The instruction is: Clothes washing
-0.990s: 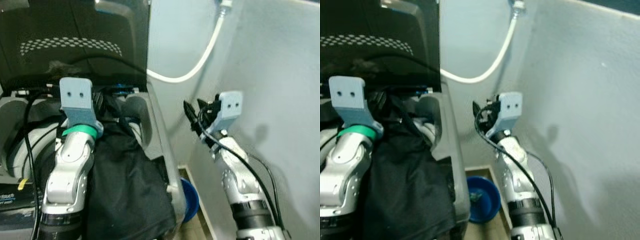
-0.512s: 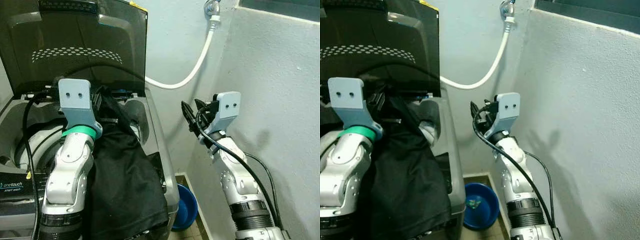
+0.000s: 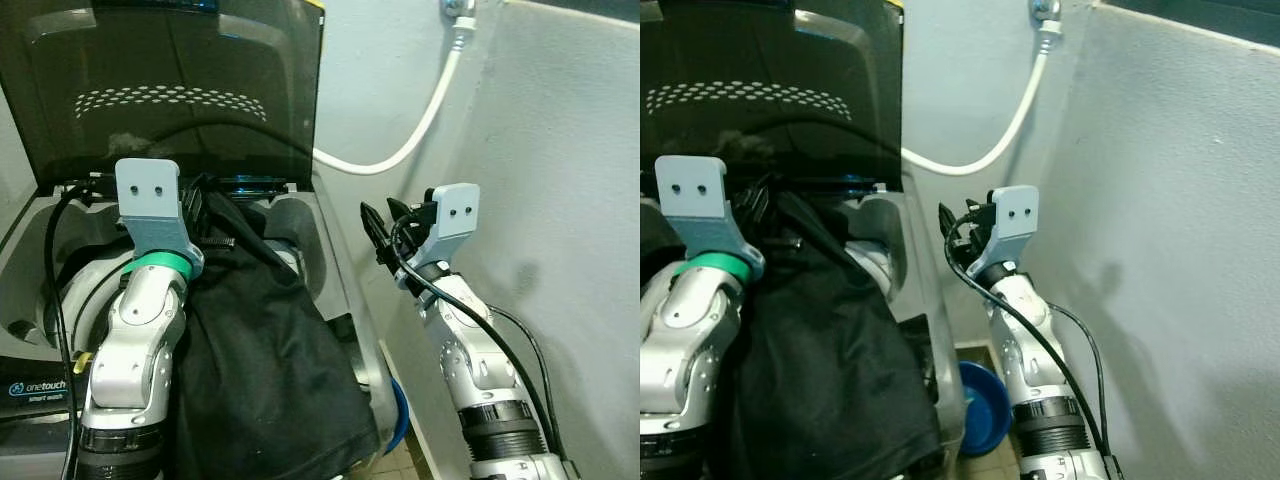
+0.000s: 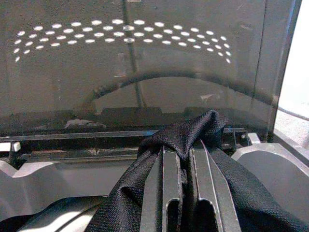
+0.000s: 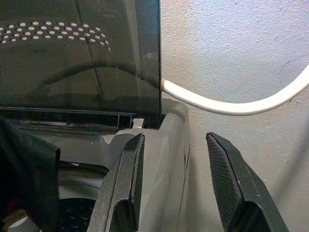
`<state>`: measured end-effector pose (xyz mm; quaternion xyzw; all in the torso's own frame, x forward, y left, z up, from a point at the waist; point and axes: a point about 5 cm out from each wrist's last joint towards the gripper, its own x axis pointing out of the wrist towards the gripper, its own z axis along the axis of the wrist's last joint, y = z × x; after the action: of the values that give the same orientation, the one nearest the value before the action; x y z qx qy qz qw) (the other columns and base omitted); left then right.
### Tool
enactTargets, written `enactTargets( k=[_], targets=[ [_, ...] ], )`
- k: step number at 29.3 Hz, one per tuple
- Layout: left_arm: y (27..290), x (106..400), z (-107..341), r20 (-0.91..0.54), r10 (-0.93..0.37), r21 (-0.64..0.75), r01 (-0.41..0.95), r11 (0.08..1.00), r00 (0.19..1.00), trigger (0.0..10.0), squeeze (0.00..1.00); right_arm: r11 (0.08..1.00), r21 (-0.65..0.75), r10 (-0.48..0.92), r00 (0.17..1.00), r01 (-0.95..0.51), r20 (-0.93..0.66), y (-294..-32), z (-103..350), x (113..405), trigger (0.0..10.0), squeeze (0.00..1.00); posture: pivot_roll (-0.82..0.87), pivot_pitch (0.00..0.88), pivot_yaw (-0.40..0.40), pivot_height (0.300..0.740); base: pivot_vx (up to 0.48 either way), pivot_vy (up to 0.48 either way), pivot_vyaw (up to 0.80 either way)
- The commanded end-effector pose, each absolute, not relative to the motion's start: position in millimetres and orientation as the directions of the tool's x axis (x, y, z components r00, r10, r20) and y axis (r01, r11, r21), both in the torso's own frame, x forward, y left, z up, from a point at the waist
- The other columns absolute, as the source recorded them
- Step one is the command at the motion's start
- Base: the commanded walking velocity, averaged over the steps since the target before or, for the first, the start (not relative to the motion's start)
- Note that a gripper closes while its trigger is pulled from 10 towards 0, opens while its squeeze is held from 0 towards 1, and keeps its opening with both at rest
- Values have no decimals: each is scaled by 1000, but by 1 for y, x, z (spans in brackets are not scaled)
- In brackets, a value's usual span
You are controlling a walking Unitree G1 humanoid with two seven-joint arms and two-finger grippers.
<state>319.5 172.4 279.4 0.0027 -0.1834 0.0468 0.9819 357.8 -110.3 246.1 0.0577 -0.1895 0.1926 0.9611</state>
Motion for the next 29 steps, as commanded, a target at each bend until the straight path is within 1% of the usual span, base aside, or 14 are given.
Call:
enactTargets(
  k=[1,15,18,19,21,23,26,28,29],
  targets=[
    [171,317,281,369,85,-6,-89,996,926,10000,0,918,49,349,859,-394,376,-111,243,357,10000,0,39,58,-16,740,0,345,0],
    [171,317,282,369,78,-5,-82,997,926,10000,0,917,51,350,859,-396,374,-111,243,358,10000,0,39,59,-16,740,0,446,0],
    [171,317,282,368,78,-5,-82,997,926,10000,0,917,50,351,859,-396,373,-111,243,358,10000,0,40,59,-16,740,0,270,0],
    [171,317,282,361,74,16,-85,996,930,10000,0,917,51,351,859,-397,373,-111,243,358,10000,0,40,59,-16,740,0,0,0],
    [171,317,282,361,74,16,-85,996,930,10000,0,917,51,351,859,-397,373,-111,243,358,10000,0,40,59,-16,740,0,0,0],
    [169,317,280,341,58,55,-81,995,938,10000,0,916,52,352,859,-398,372,-111,243,359,10000,0,40,60,-15,740,0,-480,0],
    [168,318,278,327,61,45,-80,996,943,10000,0,915,53,353,859,-399,371,-110,243,358,10000,0,40,60,-15,740,0,-480,0],
    [170,319,276,314,78,0,-82,997,946,10000,0,915,52,353,859,-399,371,-110,242,358,10000,0,40,61,-15,740,0,0,0],
    [170,319,276,314,78,0,-82,997,946,10000,0,915,52,353,859,-399,371,-110,242,358,10000,0,40,61,-15,740,0,0,0]
  ],
)
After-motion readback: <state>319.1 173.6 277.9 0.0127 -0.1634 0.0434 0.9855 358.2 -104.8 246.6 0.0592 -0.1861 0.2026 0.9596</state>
